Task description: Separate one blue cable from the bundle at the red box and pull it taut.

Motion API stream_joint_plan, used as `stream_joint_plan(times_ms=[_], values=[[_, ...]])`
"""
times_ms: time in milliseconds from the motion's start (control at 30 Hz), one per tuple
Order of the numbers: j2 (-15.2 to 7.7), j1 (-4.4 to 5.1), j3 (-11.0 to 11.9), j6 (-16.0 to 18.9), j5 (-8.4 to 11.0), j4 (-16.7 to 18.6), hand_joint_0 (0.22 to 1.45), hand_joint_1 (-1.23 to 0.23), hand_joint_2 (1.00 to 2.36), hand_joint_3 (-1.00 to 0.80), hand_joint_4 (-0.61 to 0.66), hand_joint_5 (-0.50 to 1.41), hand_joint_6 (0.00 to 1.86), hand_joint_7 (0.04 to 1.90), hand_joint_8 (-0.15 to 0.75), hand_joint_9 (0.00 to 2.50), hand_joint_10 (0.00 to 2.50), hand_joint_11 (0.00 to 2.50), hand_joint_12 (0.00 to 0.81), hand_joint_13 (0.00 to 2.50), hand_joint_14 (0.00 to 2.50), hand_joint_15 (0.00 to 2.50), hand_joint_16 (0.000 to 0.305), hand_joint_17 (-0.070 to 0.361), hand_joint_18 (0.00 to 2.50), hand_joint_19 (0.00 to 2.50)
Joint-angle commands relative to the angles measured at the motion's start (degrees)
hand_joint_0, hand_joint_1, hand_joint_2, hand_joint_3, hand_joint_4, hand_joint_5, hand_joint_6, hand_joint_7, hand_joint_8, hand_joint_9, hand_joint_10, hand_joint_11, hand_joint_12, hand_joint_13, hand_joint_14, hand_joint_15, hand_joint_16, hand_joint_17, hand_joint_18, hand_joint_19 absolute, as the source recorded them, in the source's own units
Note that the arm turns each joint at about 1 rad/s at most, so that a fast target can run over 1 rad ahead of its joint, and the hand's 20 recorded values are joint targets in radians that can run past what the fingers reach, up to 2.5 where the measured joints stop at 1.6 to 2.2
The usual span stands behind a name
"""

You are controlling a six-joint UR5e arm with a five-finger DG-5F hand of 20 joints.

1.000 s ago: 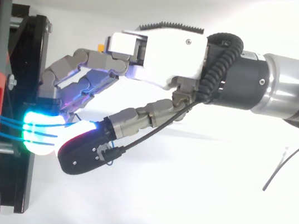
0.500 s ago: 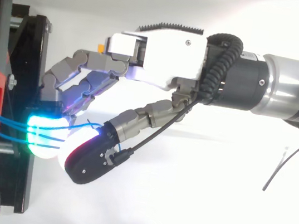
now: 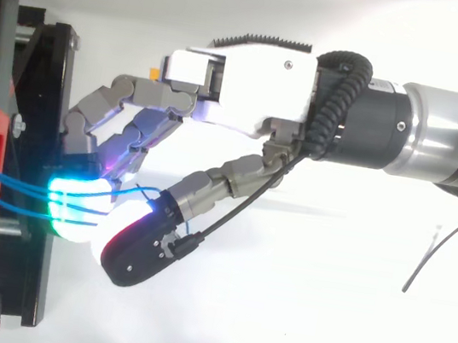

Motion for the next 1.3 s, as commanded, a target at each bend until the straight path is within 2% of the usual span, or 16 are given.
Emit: stream_joint_plan(times_ms=[0,300,667,967,1267], values=[[0.00,0.00,0.06,0.00,-0.26,-0.04,0.63,-0.79,1.02,-0.26,0.04,-0.17,0.92,1.13,0.312,0.91,0.01,0.84,0.335,0.87,0.02,0.56,0.038,0.085,0.78,0.66],[0.09,-0.26,-0.03,0.18,-0.35,-0.04,0.64,-0.78,1.02,-0.13,-0.06,-0.16,0.93,1.19,0.313,0.94,0.01,0.84,0.338,0.88,0.02,0.58,0.038,0.086,0.78,0.67],[0.09,-0.61,0.06,0.18,-1.58,-0.04,0.63,-0.78,1.02,-0.13,-0.05,-0.15,0.93,1.16,0.326,0.97,0.01,0.85,0.344,0.90,0.02,0.59,0.039,0.089,0.80,0.68],[0.70,-0.79,0.06,0.18,-2.02,-0.12,0.66,-0.77,1.02,-0.26,0.00,-0.16,0.92,1.17,0.320,0.98,0.01,0.84,0.340,0.89,0.02,0.59,0.038,0.086,0.79,0.68],[0.97,-0.97,0.06,0.18,-2.02,-0.83,0.72,-0.86,1.00,-0.50,0.01,-0.16,0.92,1.11,0.306,0.97,0.01,0.86,0.331,0.91,0.02,0.59,0.038,0.086,0.84,0.66]])
